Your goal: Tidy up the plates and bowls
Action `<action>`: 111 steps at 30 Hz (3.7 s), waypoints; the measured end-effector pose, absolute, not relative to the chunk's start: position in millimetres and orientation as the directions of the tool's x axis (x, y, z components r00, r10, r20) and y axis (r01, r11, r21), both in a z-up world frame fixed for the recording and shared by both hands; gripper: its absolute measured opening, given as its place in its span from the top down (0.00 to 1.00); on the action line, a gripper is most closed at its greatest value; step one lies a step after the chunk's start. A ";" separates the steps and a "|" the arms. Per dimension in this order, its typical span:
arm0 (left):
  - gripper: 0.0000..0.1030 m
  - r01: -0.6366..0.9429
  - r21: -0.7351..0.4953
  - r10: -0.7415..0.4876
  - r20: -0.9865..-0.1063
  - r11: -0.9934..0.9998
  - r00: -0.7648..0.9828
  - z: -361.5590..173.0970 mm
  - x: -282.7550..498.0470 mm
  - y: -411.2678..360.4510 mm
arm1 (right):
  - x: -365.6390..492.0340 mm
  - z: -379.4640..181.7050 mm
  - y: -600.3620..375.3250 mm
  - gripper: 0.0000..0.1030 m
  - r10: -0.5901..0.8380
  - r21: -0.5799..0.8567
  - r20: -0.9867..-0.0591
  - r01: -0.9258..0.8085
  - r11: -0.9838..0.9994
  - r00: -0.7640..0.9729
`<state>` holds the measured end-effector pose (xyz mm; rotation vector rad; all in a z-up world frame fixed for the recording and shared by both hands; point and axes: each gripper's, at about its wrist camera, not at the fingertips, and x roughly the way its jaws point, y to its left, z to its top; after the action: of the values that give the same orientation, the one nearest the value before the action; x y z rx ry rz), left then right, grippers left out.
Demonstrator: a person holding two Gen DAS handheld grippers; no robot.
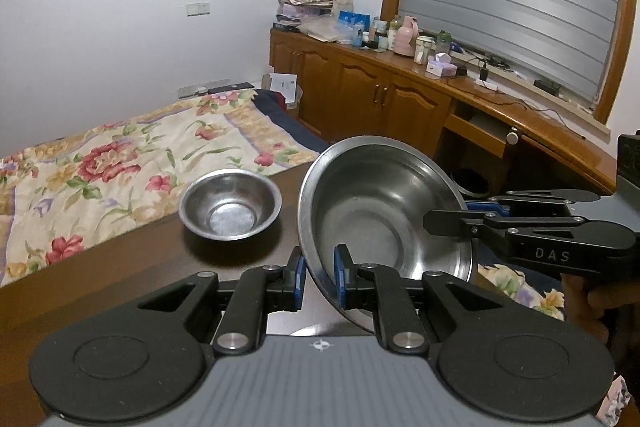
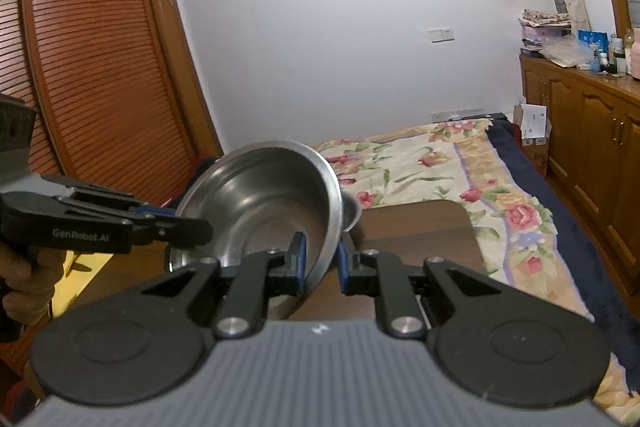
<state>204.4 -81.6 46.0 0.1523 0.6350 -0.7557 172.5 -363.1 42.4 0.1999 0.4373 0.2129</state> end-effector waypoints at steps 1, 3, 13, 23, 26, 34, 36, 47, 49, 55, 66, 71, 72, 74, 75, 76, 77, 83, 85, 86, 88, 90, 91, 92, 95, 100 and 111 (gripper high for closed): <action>0.84 0.678 -0.095 -0.590 -0.589 0.729 0.552 44.4 202.3 -78.6 | 170.7 41.9 -359.9 0.82 0.249 0.236 -0.398 -0.164 0.958 0.883; 0.84 0.674 -0.095 -0.586 -0.591 0.733 0.554 42.3 197.3 -73.7 | 168.0 39.4 -354.1 0.82 0.256 0.234 -0.406 -0.171 0.957 0.878; 0.84 0.658 -0.102 -0.573 -0.602 0.746 0.556 26.8 172.1 -50.7 | 151.4 31.9 -328.6 0.82 0.284 0.221 -0.433 -0.205 0.954 0.856; 0.83 0.643 -0.115 -0.555 -0.632 0.758 0.541 -0.8 152.8 -39.2 | 144.2 15.3 -314.0 0.82 0.311 0.242 -0.458 -0.220 0.945 0.833; 0.83 0.641 -0.112 -0.548 -0.640 0.759 0.538 -9.3 148.1 -37.5 | 141.3 8.8 -310.9 0.82 0.316 0.254 -0.470 -0.217 0.943 0.824; 0.83 0.640 -0.094 -0.529 -0.660 0.763 0.533 -21.5 142.1 -33.4 | 134.2 -9.0 -303.5 0.82 0.321 0.274 -0.503 -0.204 0.940 0.802; 0.83 0.644 -0.073 -0.519 -0.664 0.762 0.539 -23.9 138.9 -34.5 | 134.2 -9.6 -302.5 0.82 0.321 0.272 -0.506 -0.205 0.940 0.800; 0.83 0.640 -0.015 -0.478 -0.680 0.768 0.557 -36.9 140.6 -37.9 | 131.5 -11.6 -285.8 0.82 0.276 0.153 -0.512 -0.230 0.961 0.814; 0.83 0.634 -0.017 -0.476 -0.677 0.773 0.562 -37.6 141.7 -37.3 | 131.8 -12.0 -282.3 0.82 0.253 0.115 -0.505 -0.226 0.967 0.825; 0.83 0.626 -0.015 -0.471 -0.674 0.779 0.570 -38.2 140.5 -37.4 | 132.9 -16.9 -270.1 0.83 0.198 0.007 -0.505 -0.226 0.974 0.840; 0.83 0.594 -0.027 -0.459 -0.664 0.804 0.591 -41.7 134.8 -41.5 | 135.8 -20.7 -272.6 0.82 0.211 0.017 -0.510 -0.236 0.972 0.834; 0.83 0.589 -0.031 -0.458 -0.661 0.808 0.594 -40.1 133.0 -40.1 | 136.4 -23.0 -271.5 0.80 0.221 0.019 -0.511 -0.245 0.969 0.831; 0.81 0.586 -0.031 -0.458 -0.658 0.810 0.598 -39.3 133.1 -38.7 | 136.4 -23.2 -271.8 0.80 0.221 0.017 -0.511 -0.247 0.969 0.831; 0.79 0.581 -0.035 -0.460 -0.650 0.813 0.605 -37.3 131.8 -36.8 | 136.1 -22.6 -272.7 0.80 0.221 0.011 -0.513 -0.251 0.968 0.830; 0.78 0.578 -0.039 -0.462 -0.644 0.815 0.609 -35.9 131.2 -35.3 | 136.2 -22.4 -272.9 0.80 0.222 0.010 -0.513 -0.253 0.967 0.829; 0.78 0.575 -0.042 -0.464 -0.640 0.817 0.613 -34.8 130.4 -33.8 | 136.3 -22.3 -272.6 0.80 0.223 0.008 -0.514 -0.255 0.967 0.828; 0.78 0.573 -0.045 -0.466 -0.636 0.818 0.615 -33.3 130.4 -33.2 | 136.4 -22.2 -272.2 0.80 0.223 0.006 -0.514 -0.257 0.966 0.828; 0.77 0.569 -0.053 -0.475 -0.616 0.820 0.628 -28.8 128.8 -31.0 | 138.5 -22.1 -269.0 0.80 0.224 -0.013 -0.520 -0.270 0.963 0.824; 0.76 0.567 -0.055 -0.479 -0.607 0.822 0.634 -27.4 128.7 -31.2 | 139.6 -21.9 -268.1 0.80 0.220 -0.022 -0.526 -0.272 0.962 0.822; 0.74 0.566 -0.057 -0.481 -0.603 0.822 0.637 -27.0 129.1 -31.6 | 140.0 -22.0 -267.7 0.80 0.220 -0.022 -0.526 -0.272 0.962 0.822; 0.71 0.565 -0.061 -0.485 -0.594 0.823 0.642 -25.0 128.9 -31.7 | 139.7 -22.6 -266.8 0.80 0.218 -0.025 -0.525 -0.270 0.962 0.823; 0.64 0.563 -0.062 -0.488 -0.583 0.824 0.650 -22.6 128.8 -31.6 | 139.0 -22.5 -266.5 0.79 0.214 -0.027 -0.522 -0.267 0.963 0.826; 0.63 0.563 -0.060 -0.489 -0.578 0.824 0.653 -21.8 129.0 -31.8 | 139.0 -22.4 -266.6 0.79 0.215 -0.024 -0.520 -0.265 0.964 0.827; 0.61 0.564 -0.060 -0.490 -0.575 0.824 0.655 -20.8 129.2 -31.9 | 138.4 -22.2 -266.8 0.78 0.217 -0.017 -0.518 -0.264 0.964 0.827; 0.58 0.560 -0.065 -0.493 -0.566 0.826 0.661 -19.7 130.8 -30.5 | 135.4 -20.2 -268.5 0.74 0.218 -0.010 -0.507 -0.258 0.966 0.834; 0.49 0.547 -0.060 -0.484 -0.554 0.835 0.677 -16.8 134.0 -29.8 | 129.7 -12.1 -274.3 0.72 0.227 0.019 -0.481 -0.248 0.968 0.847; 0.24 0.525 -0.061 -0.477 -0.516 0.849 0.711 -7.3 138.7 -24.1 | 120.5 11.1 -287.4 0.50 0.231 0.064 -0.407 -0.224 0.972 0.884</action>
<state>138.7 -24.1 -7.3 0.0929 0.5459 -0.5568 120.5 -287.4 11.1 0.0149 0.4249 0.2366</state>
